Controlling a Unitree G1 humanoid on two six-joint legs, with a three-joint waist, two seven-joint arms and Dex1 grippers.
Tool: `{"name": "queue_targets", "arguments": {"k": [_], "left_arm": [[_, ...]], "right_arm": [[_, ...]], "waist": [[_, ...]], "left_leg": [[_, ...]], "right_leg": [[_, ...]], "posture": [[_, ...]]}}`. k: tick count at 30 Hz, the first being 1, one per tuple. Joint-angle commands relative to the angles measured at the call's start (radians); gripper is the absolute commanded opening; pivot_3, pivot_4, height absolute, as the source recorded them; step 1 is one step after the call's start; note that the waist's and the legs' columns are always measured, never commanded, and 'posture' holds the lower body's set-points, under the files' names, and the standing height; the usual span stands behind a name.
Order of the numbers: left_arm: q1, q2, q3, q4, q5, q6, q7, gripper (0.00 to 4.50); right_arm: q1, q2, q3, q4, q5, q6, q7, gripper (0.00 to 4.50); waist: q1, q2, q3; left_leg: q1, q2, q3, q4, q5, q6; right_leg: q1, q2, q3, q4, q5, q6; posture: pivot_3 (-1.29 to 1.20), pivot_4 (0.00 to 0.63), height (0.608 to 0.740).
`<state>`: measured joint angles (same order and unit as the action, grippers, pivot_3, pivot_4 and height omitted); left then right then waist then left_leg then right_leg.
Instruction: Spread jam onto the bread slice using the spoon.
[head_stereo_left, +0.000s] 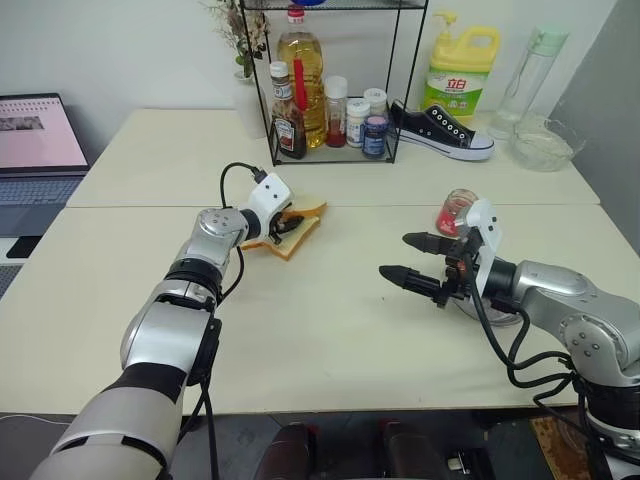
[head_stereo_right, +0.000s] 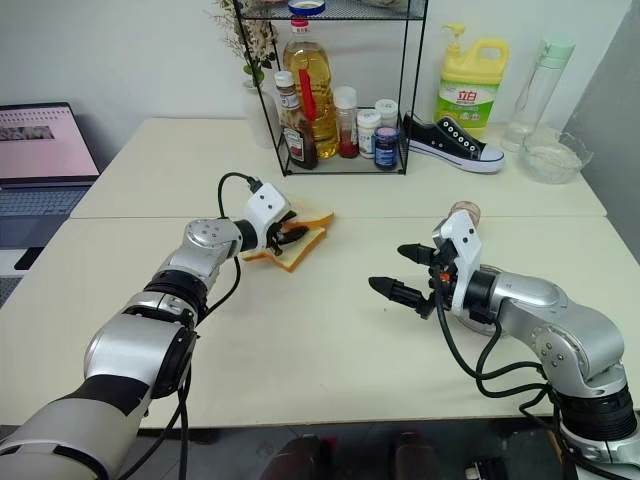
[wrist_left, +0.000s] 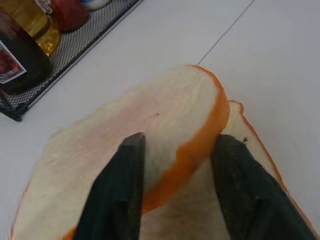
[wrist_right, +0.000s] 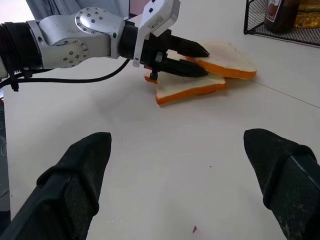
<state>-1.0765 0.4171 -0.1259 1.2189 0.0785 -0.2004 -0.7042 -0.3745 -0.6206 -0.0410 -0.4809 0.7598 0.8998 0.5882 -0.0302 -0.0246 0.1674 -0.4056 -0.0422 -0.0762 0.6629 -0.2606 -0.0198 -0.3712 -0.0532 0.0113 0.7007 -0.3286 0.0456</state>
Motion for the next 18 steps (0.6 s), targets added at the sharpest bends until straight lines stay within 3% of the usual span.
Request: {"name": "queue_targets", "arguments": {"k": [1, 3, 6, 9, 13, 18], "left_arm": [[-0.041, 0.017, 0.041, -0.01, -0.012, -0.011, 0.016, 0.77], [-0.046, 0.02, 0.057, -0.011, -0.014, -0.011, 0.02, 0.09], [-0.055, 0.024, 0.078, -0.028, -0.027, -0.013, -0.008, 0.04], [-0.044, 0.01, 0.114, -0.139, -0.099, -0.008, -0.156, 0.04], [0.125, 0.022, 0.06, -0.6, -0.207, 0.092, -0.391, 0.04], [0.378, 0.096, -0.051, -1.089, -0.251, 0.267, -0.514, 0.04]], "right_arm": [[-0.022, 0.005, -0.008, -0.012, -0.008, -0.025, 0.004, 4.5], [-0.025, 0.006, -0.006, -0.005, -0.014, -0.029, 0.009, 4.5], [-0.028, 0.003, -0.005, 0.008, -0.026, -0.039, 0.018, 4.5], [-0.031, -0.007, -0.014, 0.012, -0.031, -0.042, 0.032, 4.5], [-0.029, -0.059, -0.06, 0.012, 0.01, -0.014, 0.084, 4.5], [-0.005, -0.167, -0.12, -0.001, 0.135, 0.074, 0.195, 4.5]], "waist": [[0.0, 0.0, 0.0], [0.0, 0.0, 0.0], [0.0, 0.0, 0.0], [0.0, 0.0, 0.0], [0.0, 0.0, 0.0], [-0.004, 0.001, 0.0]], "left_leg": [[0.0, 0.0, 0.0, 0.0, 0.0, 0.0], [0.0, 0.0, 0.0, 0.0, 0.0, 0.0], [0.0, 0.0, 0.0, 0.0, 0.0, 0.0], [-0.002, 0.0, 0.0, 0.0, 0.001, 0.0], [-0.004, 0.0, 0.0, 0.0, 0.001, -0.001], [-0.005, 0.0, 0.0, -0.001, 0.001, -0.002]], "right_leg": [[0.0, 0.0, 0.0, 0.0, 0.0, 0.0], [0.0, 0.0, 0.0, 0.0, 0.001, 0.001], [0.0, 0.0, 0.0, 0.0, 0.001, 0.001], [-0.001, 0.0, 0.0, 0.0, 0.001, 0.001], [-0.003, -0.001, 0.002, -0.002, 0.001, 0.001], [-0.003, -0.001, 0.006, -0.005, 0.001, 0.0]], "posture": [[0.0, 0.15, 0.74], [0.0, 0.15, 0.74], [0.0, 0.15, 0.74], [0.0, 0.15, 0.74], [0.0, 0.15, 0.74], [0.0, 0.15, 0.74]]}}
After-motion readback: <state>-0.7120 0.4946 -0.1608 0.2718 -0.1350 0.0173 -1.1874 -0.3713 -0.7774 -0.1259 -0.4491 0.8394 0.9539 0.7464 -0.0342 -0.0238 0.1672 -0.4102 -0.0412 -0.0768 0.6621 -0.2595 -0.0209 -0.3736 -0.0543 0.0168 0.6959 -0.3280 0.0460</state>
